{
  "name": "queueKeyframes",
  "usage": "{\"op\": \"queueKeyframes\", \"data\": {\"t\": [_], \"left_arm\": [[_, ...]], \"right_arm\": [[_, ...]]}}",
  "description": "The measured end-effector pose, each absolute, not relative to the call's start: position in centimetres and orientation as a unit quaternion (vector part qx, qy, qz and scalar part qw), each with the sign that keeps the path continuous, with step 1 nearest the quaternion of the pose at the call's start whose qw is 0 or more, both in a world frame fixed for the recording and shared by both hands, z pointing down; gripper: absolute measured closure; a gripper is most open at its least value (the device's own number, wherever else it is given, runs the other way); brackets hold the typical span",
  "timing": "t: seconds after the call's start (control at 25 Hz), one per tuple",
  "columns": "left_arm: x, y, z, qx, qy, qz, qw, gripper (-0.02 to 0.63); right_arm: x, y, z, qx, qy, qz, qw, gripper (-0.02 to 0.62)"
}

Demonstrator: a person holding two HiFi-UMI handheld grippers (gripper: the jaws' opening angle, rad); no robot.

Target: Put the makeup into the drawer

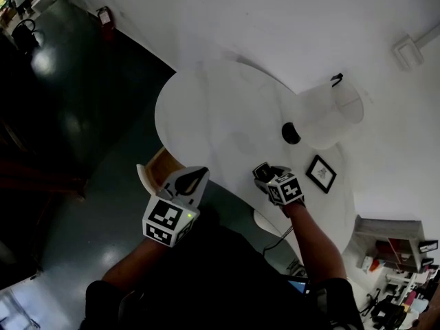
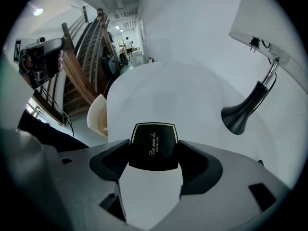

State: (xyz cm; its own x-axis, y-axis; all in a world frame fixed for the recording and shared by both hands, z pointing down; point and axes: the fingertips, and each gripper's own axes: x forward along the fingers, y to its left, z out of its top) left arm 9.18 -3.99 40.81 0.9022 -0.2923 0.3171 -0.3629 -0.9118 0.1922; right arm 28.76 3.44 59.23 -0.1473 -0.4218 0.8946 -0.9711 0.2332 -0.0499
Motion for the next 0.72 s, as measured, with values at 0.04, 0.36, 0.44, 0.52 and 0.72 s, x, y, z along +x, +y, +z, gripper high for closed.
{"op": "queueKeyframes", "data": {"t": [0.04,0.36,0.44,0.52,0.72], "left_arm": [[9.3,-3.9,40.7,0.966,-0.174,0.142,0.125,0.595],[9.2,-2.4,39.8,0.955,-0.227,0.148,0.122,0.595],[8.1,-2.3,39.5,0.949,-0.249,0.147,0.123,0.595],[6.6,-2.4,39.2,0.943,-0.273,0.144,0.125,0.595],[2.0,-3.2,39.3,0.930,-0.315,0.145,0.119,0.595]], "right_arm": [[28.7,3.5,59.2,0.512,-0.679,0.341,0.401,0.310],[29.1,3.0,59.4,0.482,-0.708,0.324,0.401,0.309],[28.4,2.7,59.7,0.468,-0.717,0.321,0.406,0.308],[27.4,2.1,60.0,0.453,-0.725,0.316,0.412,0.310],[23.1,-0.5,59.9,0.425,-0.745,0.298,0.419,0.309]]}}
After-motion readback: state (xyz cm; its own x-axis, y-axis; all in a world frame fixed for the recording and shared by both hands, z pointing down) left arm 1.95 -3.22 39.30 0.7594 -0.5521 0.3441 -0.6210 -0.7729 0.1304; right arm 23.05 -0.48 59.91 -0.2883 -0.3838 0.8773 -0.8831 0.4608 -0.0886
